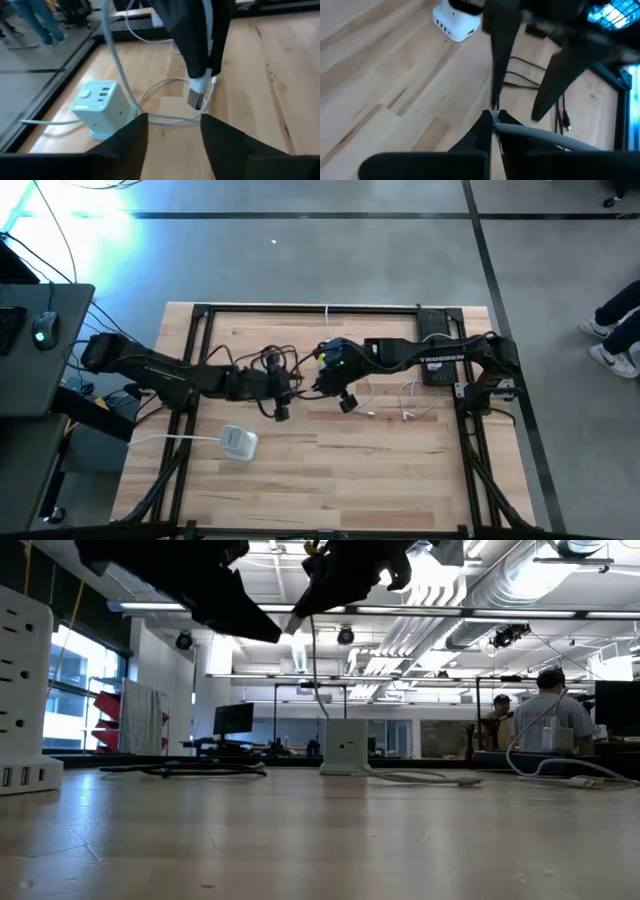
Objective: Insert USB
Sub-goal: Insert the white charger cable into the light green outlet extension
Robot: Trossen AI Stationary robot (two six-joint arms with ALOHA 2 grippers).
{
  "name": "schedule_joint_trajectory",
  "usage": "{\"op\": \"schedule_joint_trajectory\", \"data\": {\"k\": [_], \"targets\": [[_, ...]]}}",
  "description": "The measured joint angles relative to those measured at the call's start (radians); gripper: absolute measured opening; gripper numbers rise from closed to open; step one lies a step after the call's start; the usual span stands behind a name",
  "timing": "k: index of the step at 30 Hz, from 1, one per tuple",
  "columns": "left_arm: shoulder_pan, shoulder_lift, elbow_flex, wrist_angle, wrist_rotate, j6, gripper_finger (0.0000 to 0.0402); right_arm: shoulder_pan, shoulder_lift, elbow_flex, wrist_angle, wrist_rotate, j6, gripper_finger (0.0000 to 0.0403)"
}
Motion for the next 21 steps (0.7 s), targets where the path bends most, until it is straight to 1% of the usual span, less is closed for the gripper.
{"op": "schedule_joint_trajectory", "data": {"k": [2, 4, 8, 12, 15, 21], "targets": [[0.01, 0.026, 0.0, 0.036, 0.029, 0.014, 0.0188, 0.0, 0.0, 0.0, 0.009, 0.0, -0.006, 0.0], [0.016, 0.054, 0.0, 0.079, 0.032, 0.033, 0.0194, 0.0, 0.0, 0.0, 0.022, 0.0, -0.006, 0.0], [0.015, 0.095, 0.0, 0.148, 0.033, 0.062, 0.0185, 0.0, 0.0, 0.0, 0.02, 0.001, -0.006, 0.0], [0.014, 0.1, 0.0, 0.152, 0.034, 0.036, 0.0149, 0.0, 0.0, 0.0, 0.006, 0.016, -0.007, 0.0], [0.013, 0.1, 0.0, 0.152, 0.034, 0.016, 0.011, 0.0, 0.0, 0.0, 0.004, 0.043, -0.007, 0.0], [0.014, 0.1, 0.0, 0.157, 0.03, 0.003, 0.0033, 0.0, 0.0, 0.0, -0.006, 0.039, -0.006, 0.0]]}}
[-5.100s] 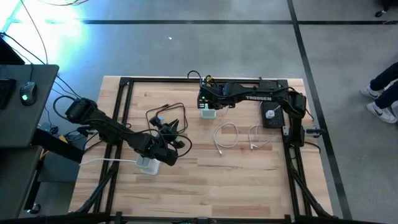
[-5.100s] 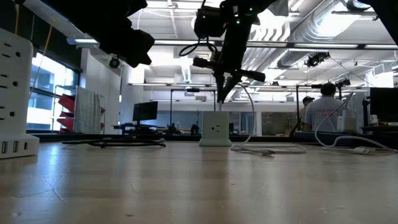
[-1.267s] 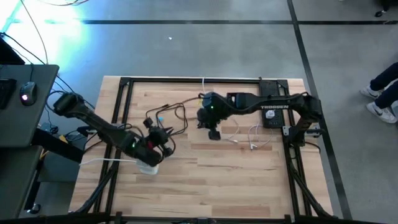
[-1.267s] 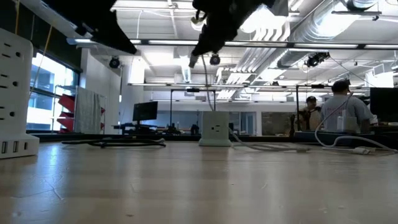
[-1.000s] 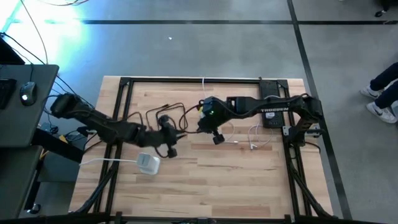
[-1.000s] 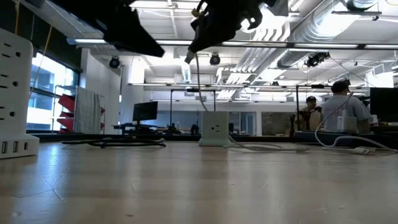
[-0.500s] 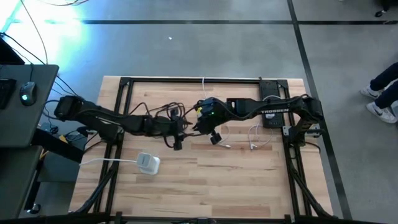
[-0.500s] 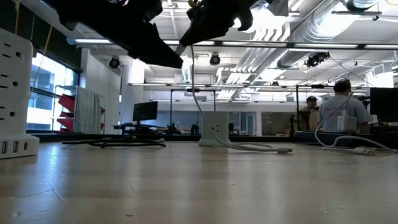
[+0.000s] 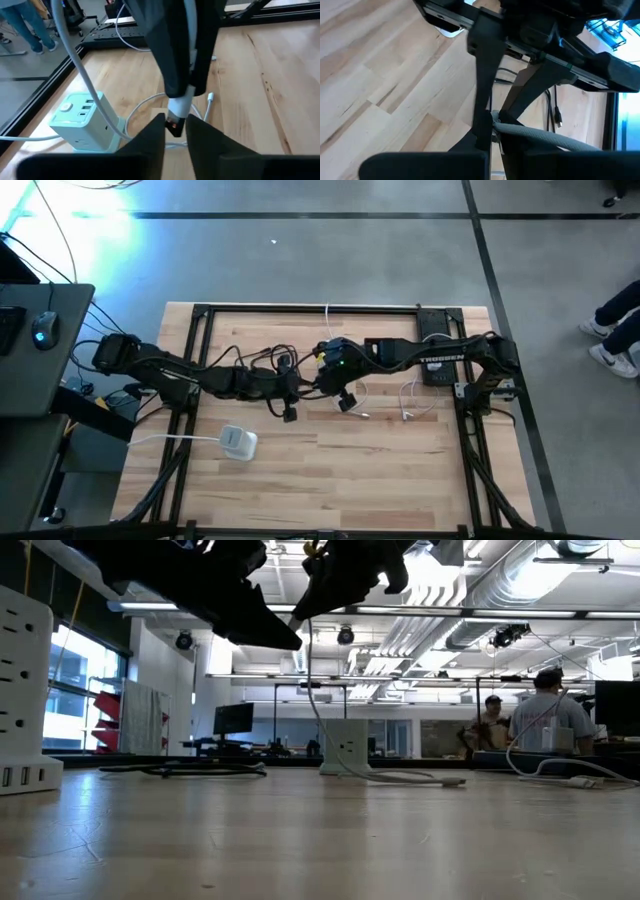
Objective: Insert USB
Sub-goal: Insert the white charger cable into the light green outlet extension
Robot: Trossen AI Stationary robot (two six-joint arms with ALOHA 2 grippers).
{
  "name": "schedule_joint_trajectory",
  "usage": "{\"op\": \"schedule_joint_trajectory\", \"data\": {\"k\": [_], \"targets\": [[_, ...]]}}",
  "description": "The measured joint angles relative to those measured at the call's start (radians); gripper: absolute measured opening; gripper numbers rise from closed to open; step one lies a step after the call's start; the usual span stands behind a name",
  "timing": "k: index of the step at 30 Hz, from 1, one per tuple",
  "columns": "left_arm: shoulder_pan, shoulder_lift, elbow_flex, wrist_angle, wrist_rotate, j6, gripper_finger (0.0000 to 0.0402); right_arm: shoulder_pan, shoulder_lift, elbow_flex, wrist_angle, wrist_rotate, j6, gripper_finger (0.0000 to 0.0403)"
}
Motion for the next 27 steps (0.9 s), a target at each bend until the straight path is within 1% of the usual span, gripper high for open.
{"op": "schedule_joint_trajectory", "data": {"k": [2, 4, 10, 14, 17, 19, 21, 24, 27], "targets": [[-0.001, 0.0, 0.0, 0.006, -0.008, 0.0, 0.0015, 0.0, 0.0, 0.0, -0.005, 0.0, 0.0, 0.0], [-0.002, 0.0, 0.0, 0.011, -0.015, 0.0, 0.0005, 0.0, 0.0, 0.002, -0.009, -0.002, 0.001, 0.0], [-0.008, 0.0, 0.002, 0.014, -0.032, 0.002, 0.0002, -0.001, 0.0, 0.002, -0.011, -0.001, 0.031, 0.0], [-0.039, 0.0, 0.002, 0.016, -0.131, 0.025, 0.0, -0.008, 0.0, 0.002, -0.007, 0.005, 0.081, 0.0], [-0.063, 0.0, 0.003, 0.015, -0.252, 0.031, 0.0, -0.012, 0.0, 0.002, 0.006, 0.079, 0.174, 0.001], [-0.082, 0.0, 0.004, 0.016, -0.352, 0.05, 0.0, -0.013, 0.0, 0.002, 0.008, 0.144, 0.268, 0.003], [-0.103, -0.001, 0.007, 0.029, -0.448, 0.074, 0.0, -0.016, 0.001, 0.001, 0.004, 0.175, 0.35, 0.0058], [-0.126, -0.001, 0.007, 0.023, -0.568, 0.115, 0.0, -0.02, 0.001, 0.001, -0.001, 0.189, 0.445, 0.011], [-0.144, -0.001, 0.007, 0.03, -0.639, 0.143, 0.0, -0.024, 0.001, 0.001, -0.01, 0.183, 0.555, 0.0161]]}}
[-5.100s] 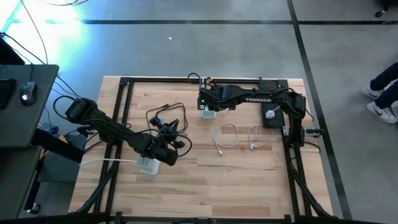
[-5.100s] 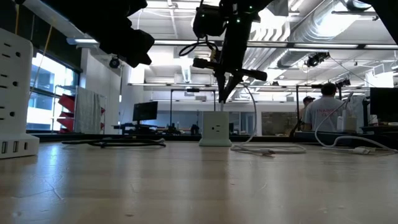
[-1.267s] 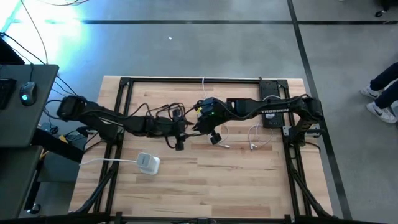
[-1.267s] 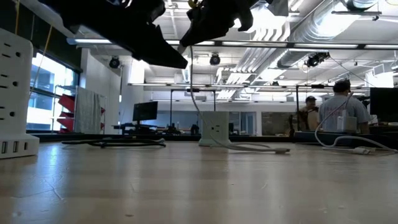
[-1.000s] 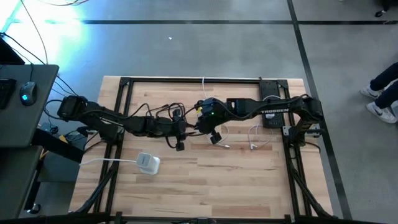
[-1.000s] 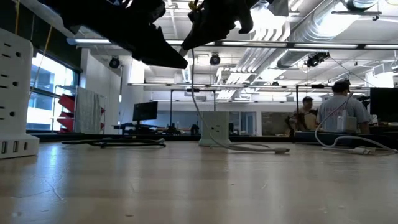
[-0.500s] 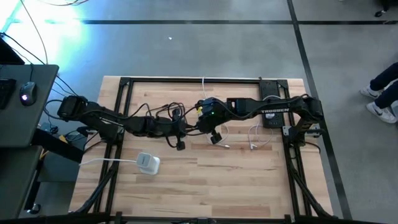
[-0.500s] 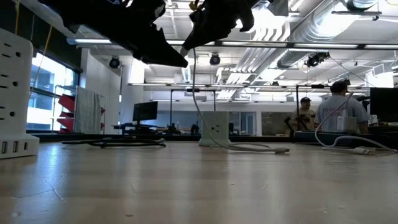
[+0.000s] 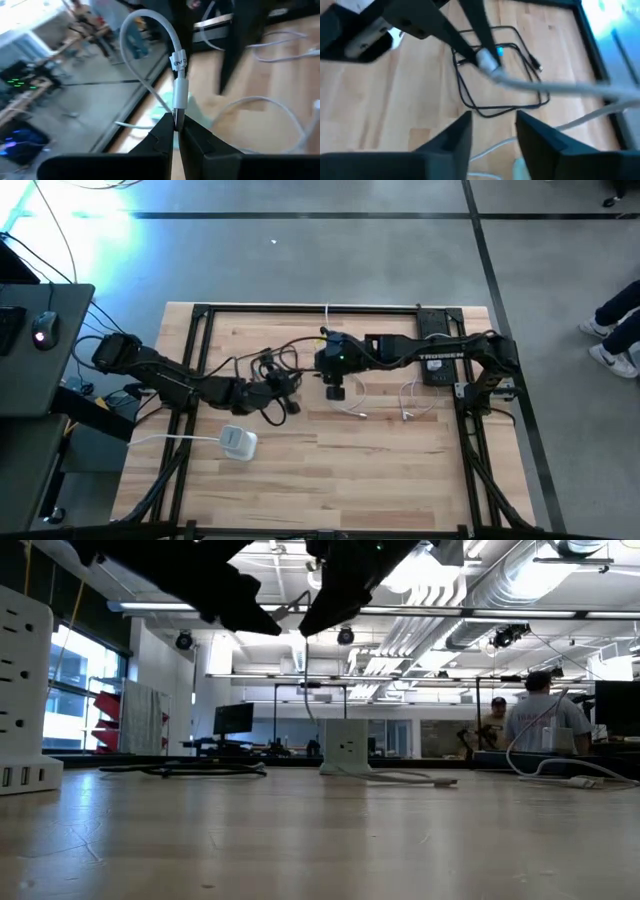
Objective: Insert USB
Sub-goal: Insert the white charger cable into the light green outlet extension
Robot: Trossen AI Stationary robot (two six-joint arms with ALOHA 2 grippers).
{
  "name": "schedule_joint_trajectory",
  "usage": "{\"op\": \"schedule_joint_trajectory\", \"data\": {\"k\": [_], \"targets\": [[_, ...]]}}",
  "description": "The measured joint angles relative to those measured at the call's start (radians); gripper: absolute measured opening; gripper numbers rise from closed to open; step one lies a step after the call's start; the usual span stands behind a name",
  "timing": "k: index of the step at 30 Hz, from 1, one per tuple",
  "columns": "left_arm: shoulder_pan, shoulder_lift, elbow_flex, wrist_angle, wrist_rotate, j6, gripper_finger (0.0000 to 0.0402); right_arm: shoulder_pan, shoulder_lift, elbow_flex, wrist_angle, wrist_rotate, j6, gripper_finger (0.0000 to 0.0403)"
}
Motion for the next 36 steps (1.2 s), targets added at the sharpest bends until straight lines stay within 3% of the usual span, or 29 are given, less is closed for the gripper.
{"op": "schedule_joint_trajectory", "data": {"k": [6, 11, 16, 27, 32, 36], "targets": [[-0.039, 0.0, 0.0, -0.003, -0.174, 0.107, 0.0, -0.006, -0.02, -0.148, 0.215, -0.034, 0.227, 0.0218], [-0.063, 0.007, -0.001, -0.007, -0.24, 0.257, 0.0, -0.046, -0.042, -0.337, 0.641, -0.257, 0.512, 0.0217], [-0.073, 0.056, -0.002, 0.067, -0.241, 0.386, 0.0, -0.072, -0.042, -0.434, 0.935, -0.311, 0.802, 0.0203], [-0.073, 0.22, 0.0, 0.444, -0.26, 0.743, 0.0, -0.084, -0.042, -0.44, 0.971, -0.388, 1.052, 0.0158], [-0.074, 0.245, 0.019, 0.455, -0.284, 0.773, 0.0, -0.095, -0.042, -0.44, 0.934, -0.429, 0.998, 0.0138], [-0.073, 0.243, 0.021, 0.48, -0.301, 0.741, 0.0, -0.102, -0.052, -0.439, 0.822, -0.434, 0.81, 0.0134]]}}
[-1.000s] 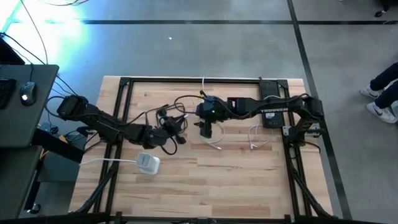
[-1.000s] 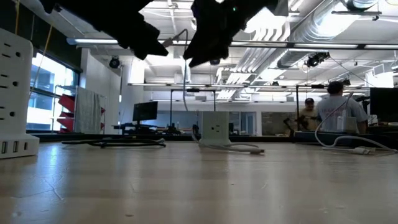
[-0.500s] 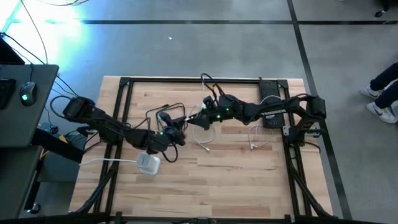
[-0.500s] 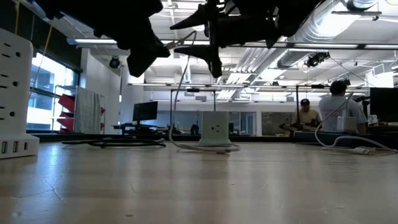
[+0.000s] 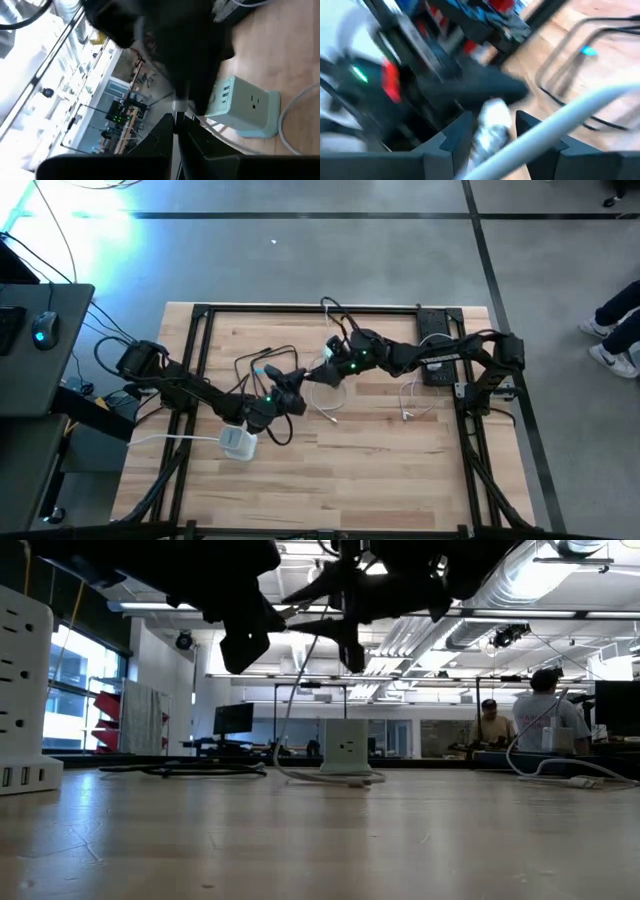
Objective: Insert USB
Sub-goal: Insert the white charger cable into the light green outlet extension
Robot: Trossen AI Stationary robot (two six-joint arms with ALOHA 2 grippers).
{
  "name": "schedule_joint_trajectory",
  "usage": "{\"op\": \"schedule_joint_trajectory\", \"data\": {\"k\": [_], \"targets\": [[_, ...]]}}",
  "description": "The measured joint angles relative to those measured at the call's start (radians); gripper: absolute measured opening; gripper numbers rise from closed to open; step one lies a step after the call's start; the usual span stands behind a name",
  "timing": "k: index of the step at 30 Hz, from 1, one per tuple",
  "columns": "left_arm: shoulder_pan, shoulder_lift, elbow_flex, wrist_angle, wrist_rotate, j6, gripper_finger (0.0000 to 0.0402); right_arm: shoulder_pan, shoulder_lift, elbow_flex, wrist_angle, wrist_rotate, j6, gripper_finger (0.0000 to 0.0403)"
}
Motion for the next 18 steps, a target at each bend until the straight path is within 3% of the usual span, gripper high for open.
{"op": "schedule_joint_trajectory", "data": {"k": [7, 14, 18], "targets": [[0.0, -0.003, 0.012, 0.009, -0.055, -0.071, 0.0, 0.022, -0.051, -0.001, -0.233, 0.129, -0.338, 0.0134], [0.003, -0.003, 0.012, 0.0, -0.044, -0.148, 0.0, 0.129, -0.15, -0.001, -0.404, 0.234, -0.939, 0.0133], [0.017, -0.002, 0.012, -0.001, -0.023, -0.208, 0.0, 0.196, -0.191, -0.001, -0.364, 0.392, -1.228, 0.0133]]}}
